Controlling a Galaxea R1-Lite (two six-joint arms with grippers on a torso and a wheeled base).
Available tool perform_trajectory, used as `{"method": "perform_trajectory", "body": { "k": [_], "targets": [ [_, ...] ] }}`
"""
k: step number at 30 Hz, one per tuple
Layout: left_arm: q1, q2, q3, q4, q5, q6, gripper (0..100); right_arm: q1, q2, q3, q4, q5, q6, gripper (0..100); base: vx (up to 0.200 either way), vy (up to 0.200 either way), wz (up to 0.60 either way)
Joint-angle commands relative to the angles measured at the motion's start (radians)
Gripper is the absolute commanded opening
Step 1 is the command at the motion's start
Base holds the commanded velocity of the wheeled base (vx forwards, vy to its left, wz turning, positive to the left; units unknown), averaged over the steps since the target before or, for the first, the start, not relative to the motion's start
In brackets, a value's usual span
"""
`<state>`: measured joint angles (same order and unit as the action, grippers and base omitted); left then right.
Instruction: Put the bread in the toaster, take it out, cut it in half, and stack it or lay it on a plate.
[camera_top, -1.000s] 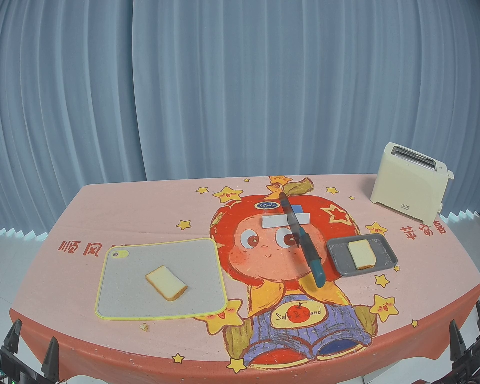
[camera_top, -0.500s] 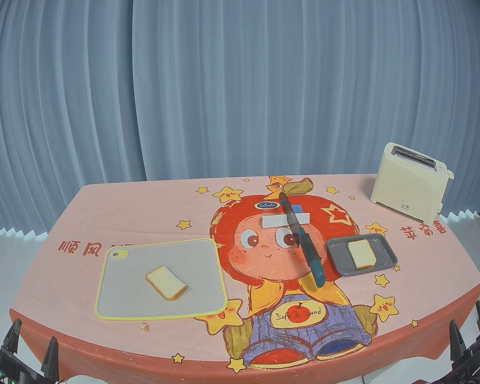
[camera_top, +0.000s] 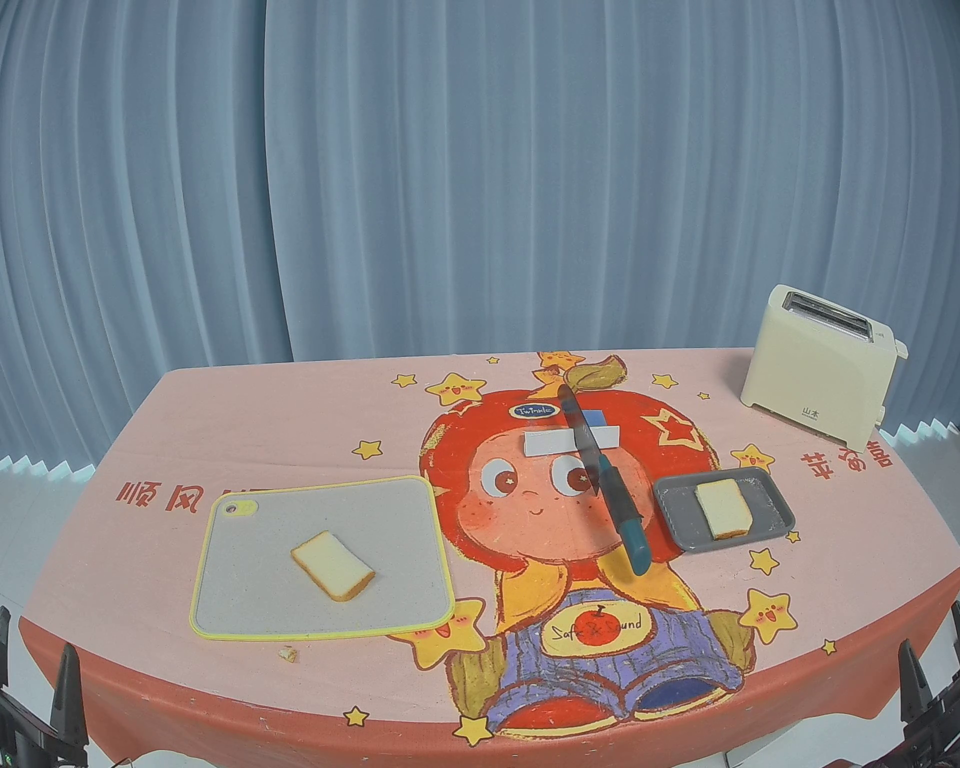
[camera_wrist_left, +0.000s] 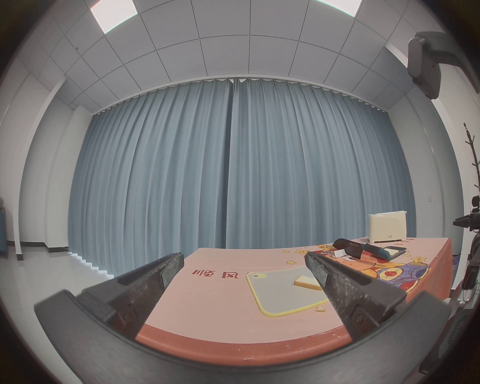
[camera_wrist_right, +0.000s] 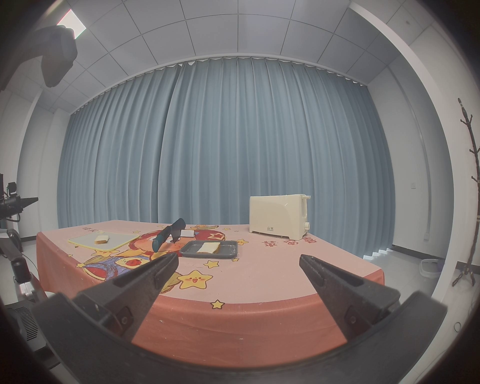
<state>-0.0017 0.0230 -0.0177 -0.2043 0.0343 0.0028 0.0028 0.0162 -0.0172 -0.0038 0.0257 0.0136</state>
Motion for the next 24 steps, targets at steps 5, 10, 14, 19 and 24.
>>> {"method": "perform_trajectory", "body": {
  "k": [5,10,14,19,24],
  "targets": [
    [0.0,0.002,0.018,0.009,-0.004,0.002,100,0.0,-0.016,0.017,-0.001,0.0,0.0,100,0.0,0.0,0.0],
    [0.0,0.002,0.018,-0.007,-0.007,0.002,100,-0.001,-0.016,0.017,-0.001,0.0,0.0,100,0.0,0.0,0.0],
    [-0.001,-0.011,0.018,-0.029,-0.01,0.006,100,0.0,-0.016,0.017,0.001,0.0,0.0,100,0.0,0.0,0.0],
    [-0.001,0.006,0.018,-0.041,-0.011,0.006,100,0.0,-0.016,0.017,-0.001,0.0,0.0,100,0.0,0.0,0.0],
    [-0.003,0.014,0.008,-0.03,-0.08,0.005,100,0.0,-0.016,0.017,0.001,0.0,0.0,100,0.0,0.0,0.0]
  ]
}}
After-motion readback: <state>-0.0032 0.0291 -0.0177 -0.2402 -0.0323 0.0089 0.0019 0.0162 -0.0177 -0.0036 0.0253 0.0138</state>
